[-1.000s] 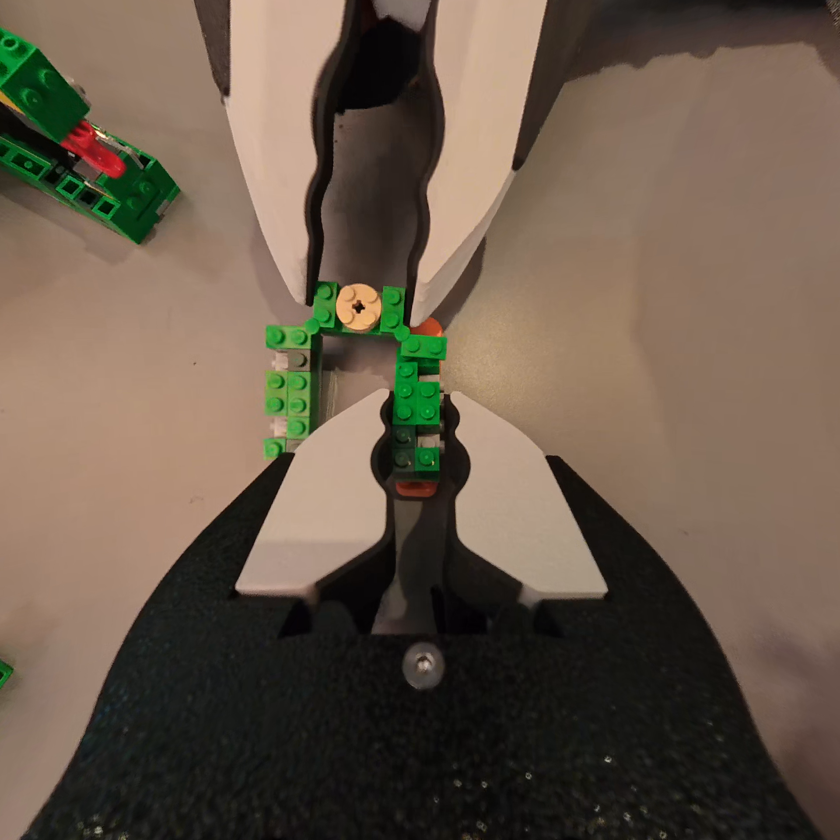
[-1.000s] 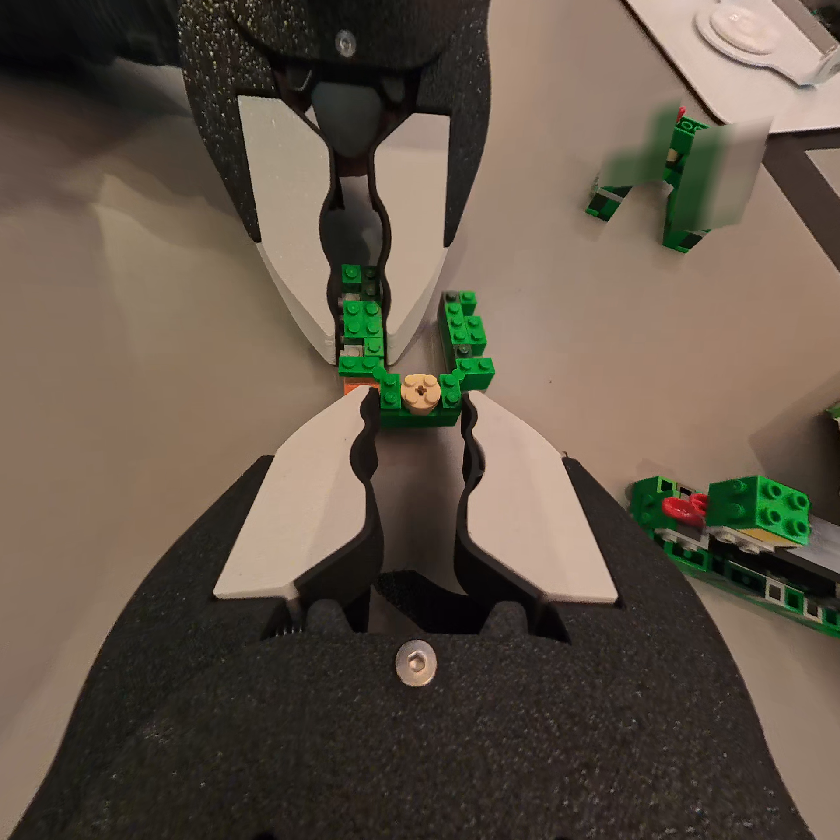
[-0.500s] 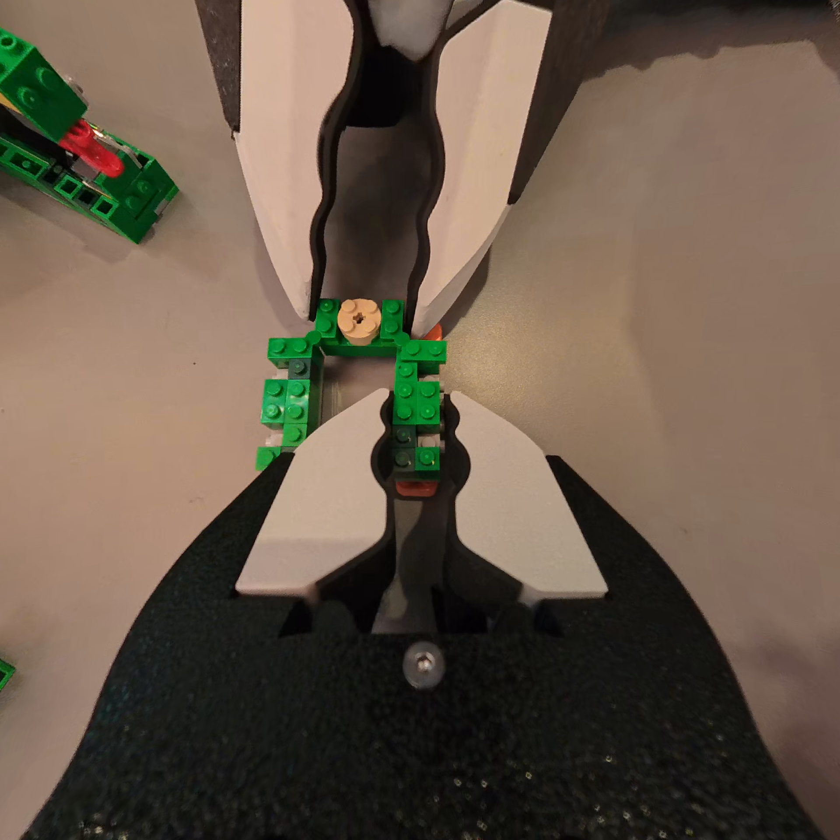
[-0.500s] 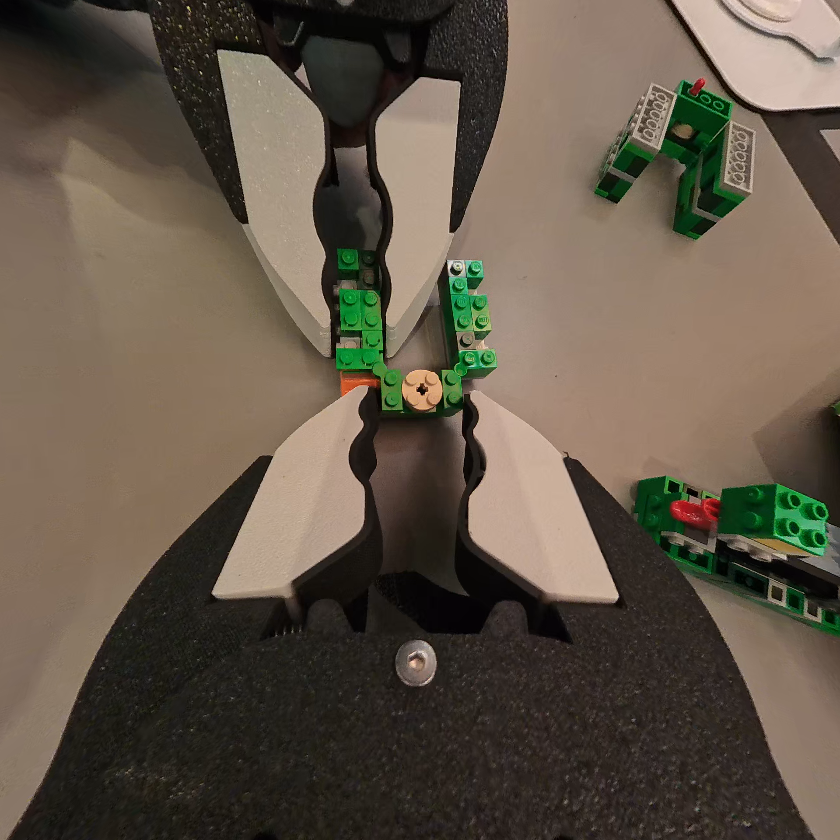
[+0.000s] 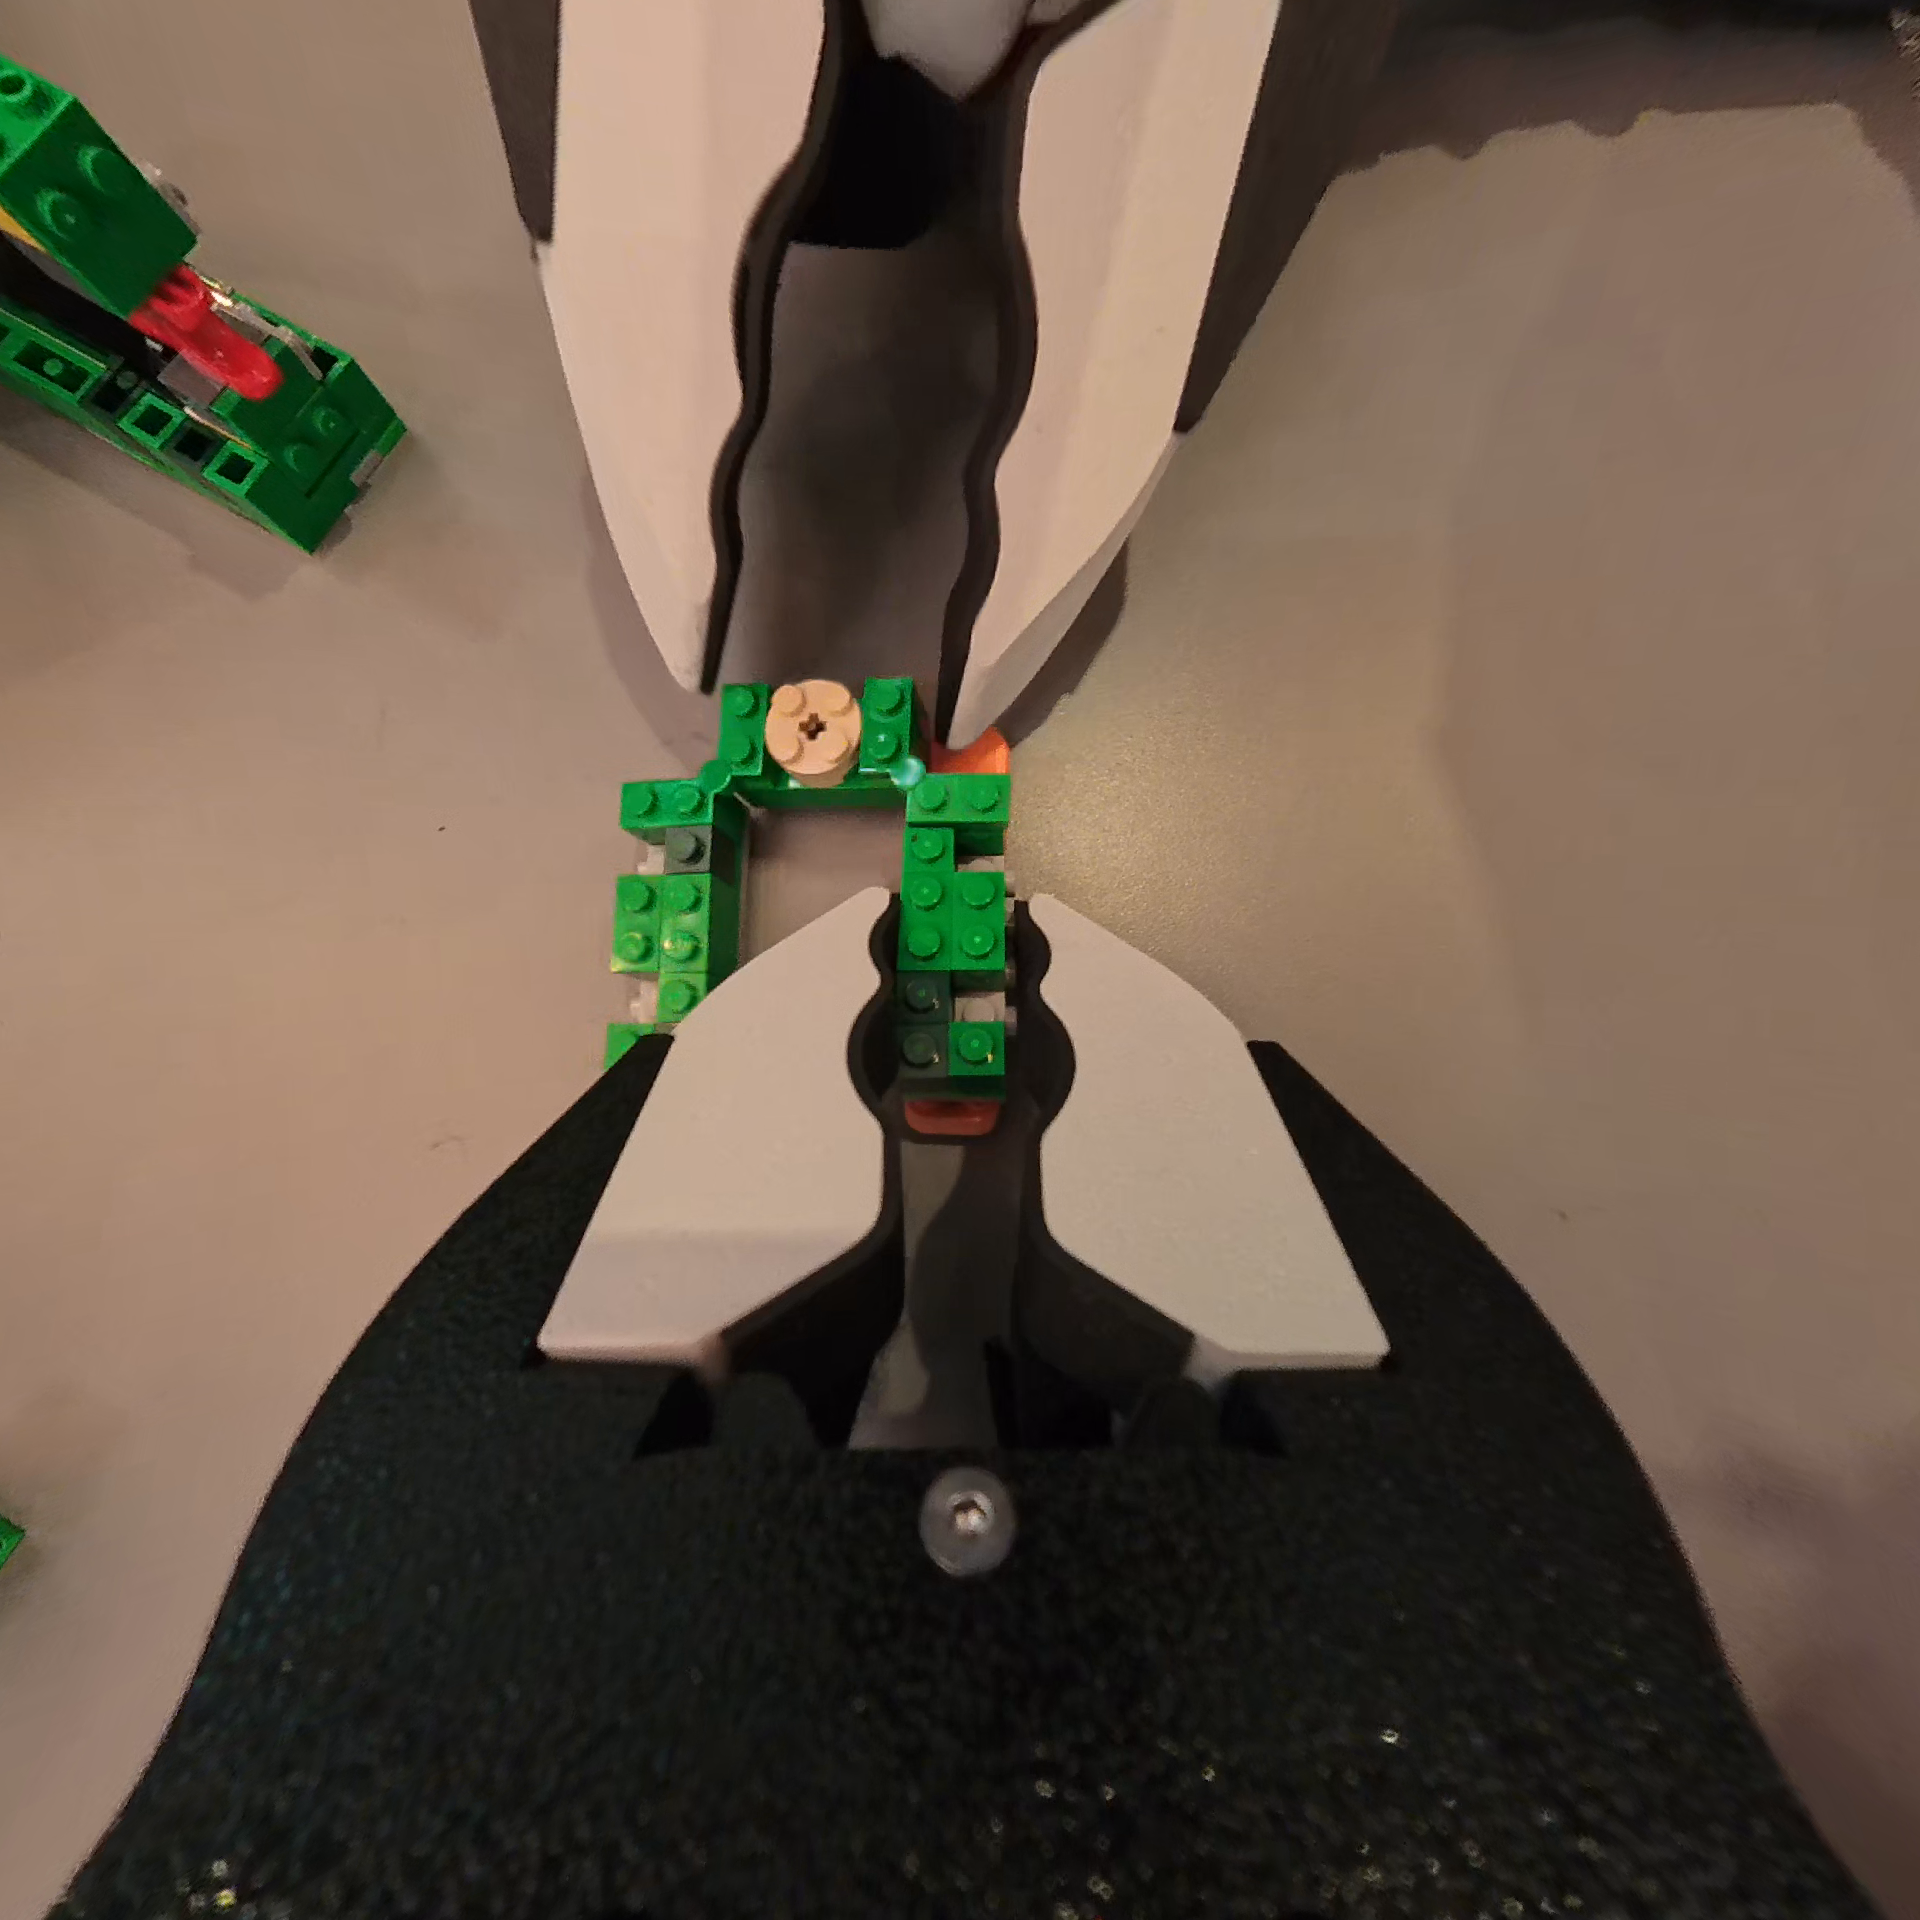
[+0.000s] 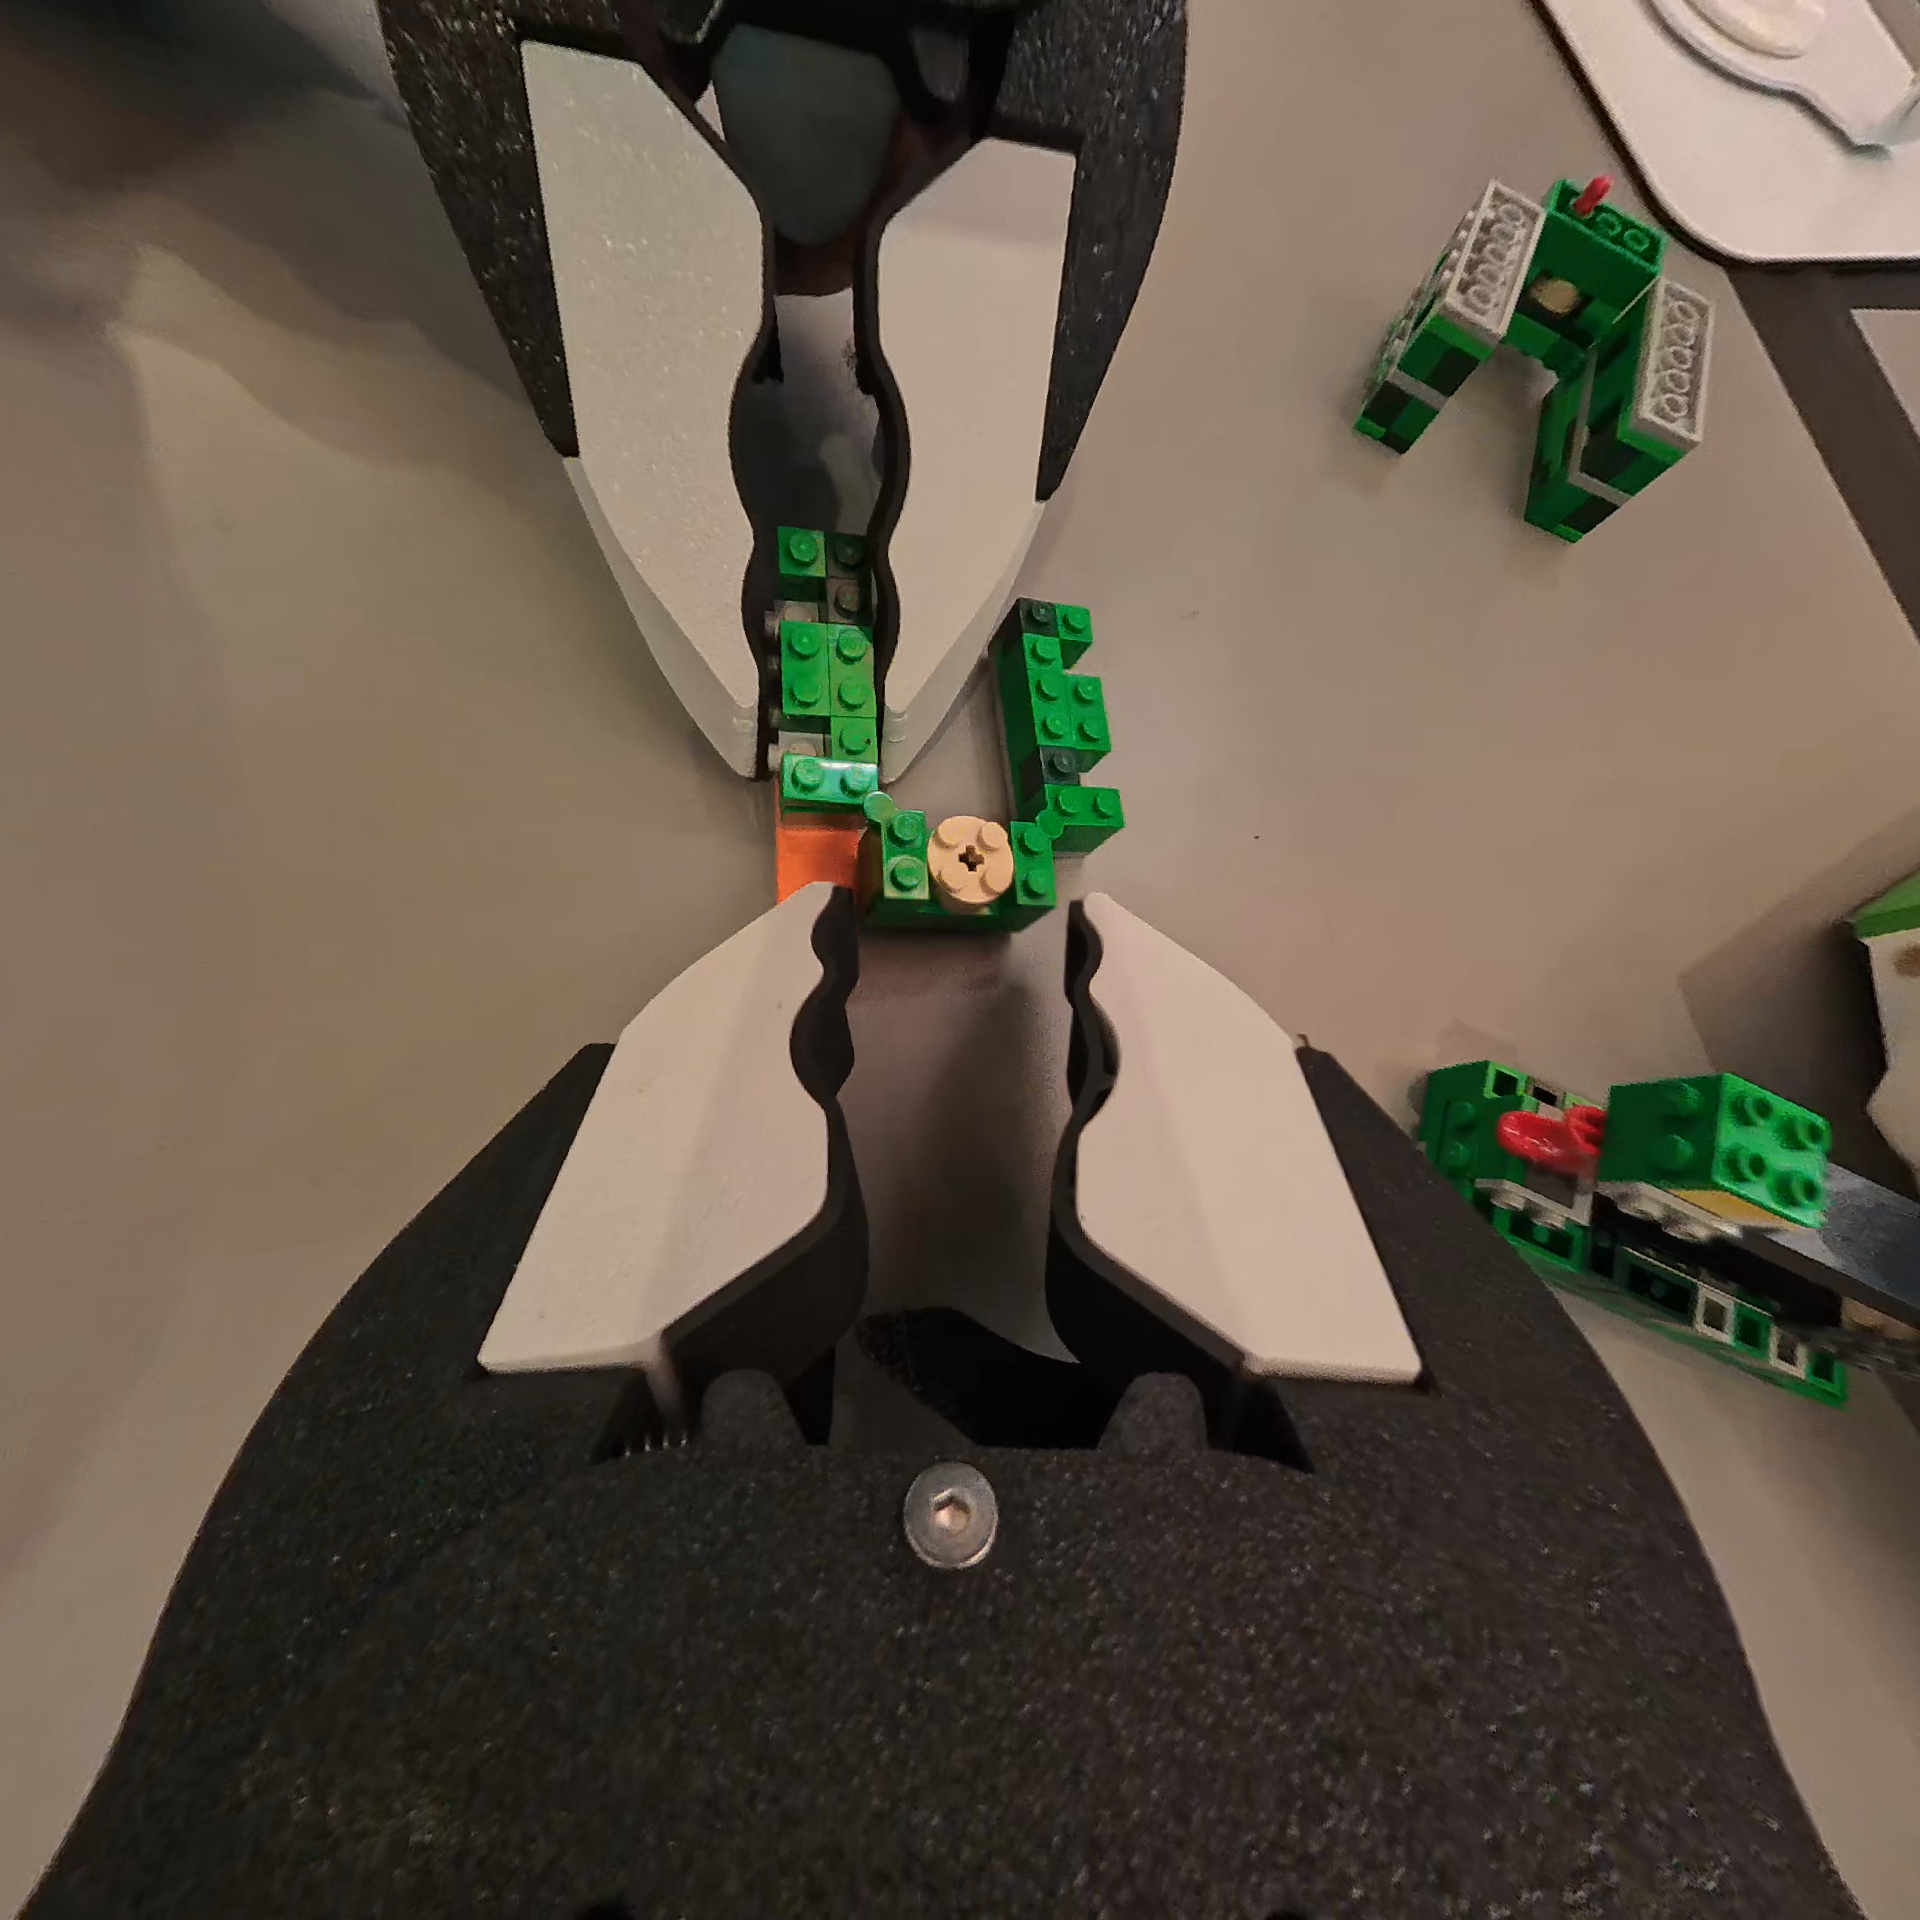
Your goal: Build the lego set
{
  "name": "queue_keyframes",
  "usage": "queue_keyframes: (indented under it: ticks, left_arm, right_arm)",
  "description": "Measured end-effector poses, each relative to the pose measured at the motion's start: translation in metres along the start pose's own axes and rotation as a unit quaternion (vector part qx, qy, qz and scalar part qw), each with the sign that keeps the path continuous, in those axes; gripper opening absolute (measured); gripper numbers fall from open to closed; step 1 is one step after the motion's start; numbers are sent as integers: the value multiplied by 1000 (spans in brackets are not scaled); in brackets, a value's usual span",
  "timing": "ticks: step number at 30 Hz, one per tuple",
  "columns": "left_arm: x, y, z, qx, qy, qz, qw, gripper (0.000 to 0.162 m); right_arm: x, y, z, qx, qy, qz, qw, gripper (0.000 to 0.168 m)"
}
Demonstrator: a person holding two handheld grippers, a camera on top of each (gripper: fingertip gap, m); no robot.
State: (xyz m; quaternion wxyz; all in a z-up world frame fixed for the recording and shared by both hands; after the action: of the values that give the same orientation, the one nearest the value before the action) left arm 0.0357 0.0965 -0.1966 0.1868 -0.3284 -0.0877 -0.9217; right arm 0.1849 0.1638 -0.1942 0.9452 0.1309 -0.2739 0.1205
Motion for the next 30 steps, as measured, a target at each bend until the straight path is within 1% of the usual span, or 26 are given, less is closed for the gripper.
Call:
queue_keyframes:
  ticks: [1,5,8,11,16,22,26,30]
  left_arm:
    - [0,0,0,1,0,0,1000,19]
    - [0,0,0,2,0,-1,1000,19]
    - [0,0,0,3,0,-1,1000,19]
    - [0,0,0,3,0,-2,1000,19]
    - [0,-1,0,5,1,-3,1000,19]
    - [0,0,0,1,0,-2,1000,19]
    - [0,-1,0,-5,-2,-7,1000,19]
    - [1,-4,-1,0,-1,-24,1000,19]
  right_arm:
    - [3,0,1,2,3,-2,1000,38]
    - [12,-8,9,27,32,5,999,32]
    - [7,-20,15,72,30,10,997,26]
    - [2,-27,19,93,31,12,995,20]
    - [-1,-27,16,81,30,27,996,13]
    - [-2,-26,15,72,34,29,996,9]
    - [-2,-24,14,78,27,31,996,0]
    - [-3,-20,13,75,34,52,995,0]
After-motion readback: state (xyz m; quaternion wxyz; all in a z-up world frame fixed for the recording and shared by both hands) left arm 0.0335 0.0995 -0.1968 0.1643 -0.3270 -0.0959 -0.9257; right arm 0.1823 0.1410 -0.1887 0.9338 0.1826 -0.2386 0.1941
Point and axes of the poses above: each gripper's, where its closed fingertips meet, x back along the fingers, z out of its top, y = z × x across the jaws, the point moved 10 cm from there along x, back along the fingers, and after that the axes turned 8 degrees about y, right-handed, at the moved point
